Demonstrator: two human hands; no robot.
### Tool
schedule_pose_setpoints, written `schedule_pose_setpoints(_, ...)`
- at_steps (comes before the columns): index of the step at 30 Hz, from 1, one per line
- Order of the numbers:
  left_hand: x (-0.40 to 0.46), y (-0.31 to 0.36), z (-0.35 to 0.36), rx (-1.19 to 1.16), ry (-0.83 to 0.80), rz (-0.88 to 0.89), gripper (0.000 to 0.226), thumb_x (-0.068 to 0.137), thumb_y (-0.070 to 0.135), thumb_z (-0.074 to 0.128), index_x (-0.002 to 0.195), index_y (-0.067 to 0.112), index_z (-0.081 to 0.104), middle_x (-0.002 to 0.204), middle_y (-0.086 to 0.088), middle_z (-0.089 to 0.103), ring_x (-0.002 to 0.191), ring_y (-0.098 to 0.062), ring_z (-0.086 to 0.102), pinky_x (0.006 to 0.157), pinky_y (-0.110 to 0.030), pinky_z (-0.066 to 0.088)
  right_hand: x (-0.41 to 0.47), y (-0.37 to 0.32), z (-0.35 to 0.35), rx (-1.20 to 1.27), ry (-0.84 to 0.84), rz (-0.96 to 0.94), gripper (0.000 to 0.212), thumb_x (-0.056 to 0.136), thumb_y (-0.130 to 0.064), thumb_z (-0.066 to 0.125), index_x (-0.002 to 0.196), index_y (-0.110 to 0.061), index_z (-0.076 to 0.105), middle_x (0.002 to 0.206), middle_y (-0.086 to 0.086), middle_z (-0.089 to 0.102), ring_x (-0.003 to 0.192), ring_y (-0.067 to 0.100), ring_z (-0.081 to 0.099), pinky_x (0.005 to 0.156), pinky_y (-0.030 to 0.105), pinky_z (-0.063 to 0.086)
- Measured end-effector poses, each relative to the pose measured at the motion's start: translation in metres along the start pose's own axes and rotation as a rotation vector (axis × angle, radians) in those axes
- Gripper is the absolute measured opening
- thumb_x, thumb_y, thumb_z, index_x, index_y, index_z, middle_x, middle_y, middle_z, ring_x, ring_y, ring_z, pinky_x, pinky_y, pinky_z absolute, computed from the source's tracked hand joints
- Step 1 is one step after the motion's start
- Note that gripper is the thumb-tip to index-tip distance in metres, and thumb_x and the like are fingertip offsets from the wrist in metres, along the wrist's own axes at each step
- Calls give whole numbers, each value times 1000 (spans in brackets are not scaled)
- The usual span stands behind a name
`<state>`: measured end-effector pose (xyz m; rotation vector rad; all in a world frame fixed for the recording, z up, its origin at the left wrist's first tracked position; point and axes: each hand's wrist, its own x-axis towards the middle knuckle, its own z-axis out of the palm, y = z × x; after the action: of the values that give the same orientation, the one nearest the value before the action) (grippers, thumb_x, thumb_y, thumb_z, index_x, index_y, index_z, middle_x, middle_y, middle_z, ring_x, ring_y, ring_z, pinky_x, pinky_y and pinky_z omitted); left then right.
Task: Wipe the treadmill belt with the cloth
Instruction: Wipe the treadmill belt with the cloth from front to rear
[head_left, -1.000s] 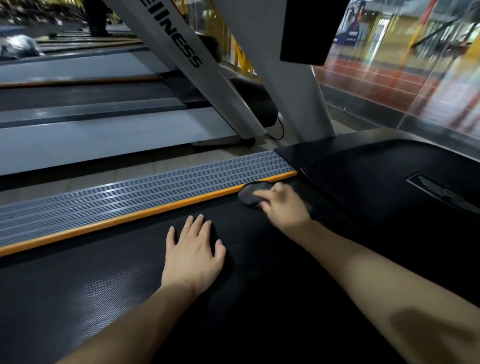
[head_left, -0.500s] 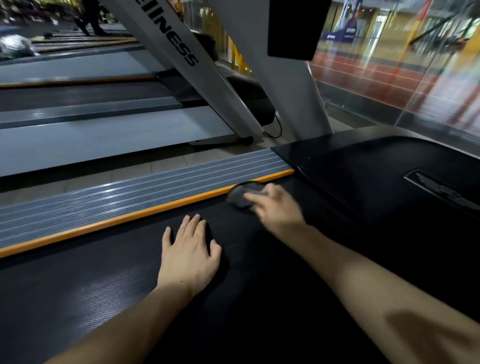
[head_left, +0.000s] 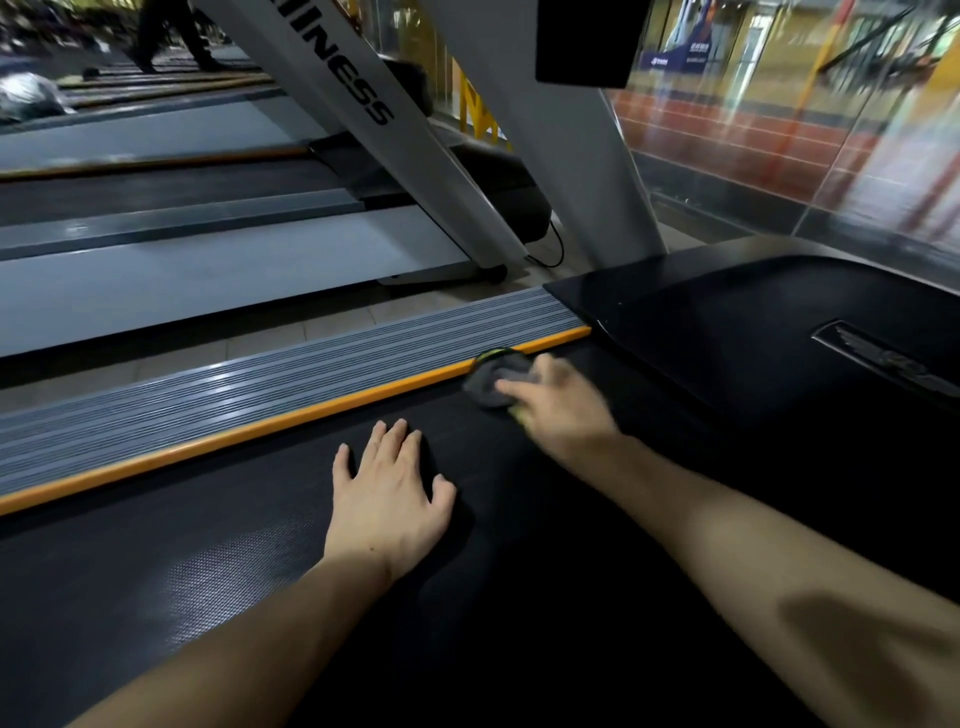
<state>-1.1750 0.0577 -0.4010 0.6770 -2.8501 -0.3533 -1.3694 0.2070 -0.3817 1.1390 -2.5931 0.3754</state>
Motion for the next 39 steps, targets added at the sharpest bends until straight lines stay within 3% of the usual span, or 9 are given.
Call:
schedule_pose_setpoints(2,0,0,0,-1,0,5,72,92,55,24,156,21,32,168,4,19,156,-13,0,125,-53,-1,5,61,-12,-130,4,236,38,94,-46,46,124,-33,64,110,11,51,103,36,54,86,42,49)
schedule_pose_setpoints(4,1,0,1,0,-1,9,73,92,56,23,156,21,31,168,4,18,156,-14,0,125,-53,-2,1,88,-18,-164,57,353,36,94,-30,53,128,-33,63,109,13,49,102,36,51,87,42,48)
schedule_pose_setpoints(11,2,2,1,14,-9,8,75,89,56,22,154,21,34,167,4,21,156,-15,2,124,-54,1,-16,-47,4,189,42,99,32,87,-26,59,116,-33,70,96,11,56,88,34,56,75,40,49)
schedule_pose_setpoints(14,2,2,1,15,-10,12,71,92,54,28,155,21,33,167,4,21,156,-15,1,124,-54,-1,-14,-11,2,94,63,-43,35,87,-32,59,120,-35,67,97,10,53,88,35,55,74,42,52)
schedule_pose_setpoints(18,1,2,0,6,-8,16,71,93,54,28,155,21,32,167,4,20,156,-16,1,124,-55,-2,-4,79,-18,-150,58,249,41,94,-22,56,133,-35,59,108,14,50,98,38,52,84,42,46)
schedule_pose_setpoints(22,2,3,1,11,-20,23,73,91,56,25,156,21,31,168,4,18,156,-16,0,124,-55,-2,-11,42,-16,-83,121,394,36,93,-25,54,127,-33,64,103,16,54,94,38,56,79,41,48)
schedule_pose_setpoints(29,1,2,0,41,-14,24,81,86,61,22,155,22,33,167,4,21,156,-17,3,124,-56,1,-33,-39,-1,156,112,-83,32,87,-32,52,114,-34,71,95,9,53,85,32,55,68,37,49)
schedule_pose_setpoints(34,1,0,1,41,-8,35,79,89,65,25,155,22,32,167,3,21,156,-18,3,124,-56,0,-10,81,-26,-80,93,367,38,95,-19,51,128,-34,63,108,14,49,100,39,52,87,45,50)
schedule_pose_setpoints(39,2,0,1,44,-6,44,78,90,66,26,154,23,32,167,3,21,156,-20,3,123,-57,2,-24,5,-6,40,189,313,33,87,-23,62,118,-30,70,94,15,57,83,39,59,74,40,49)
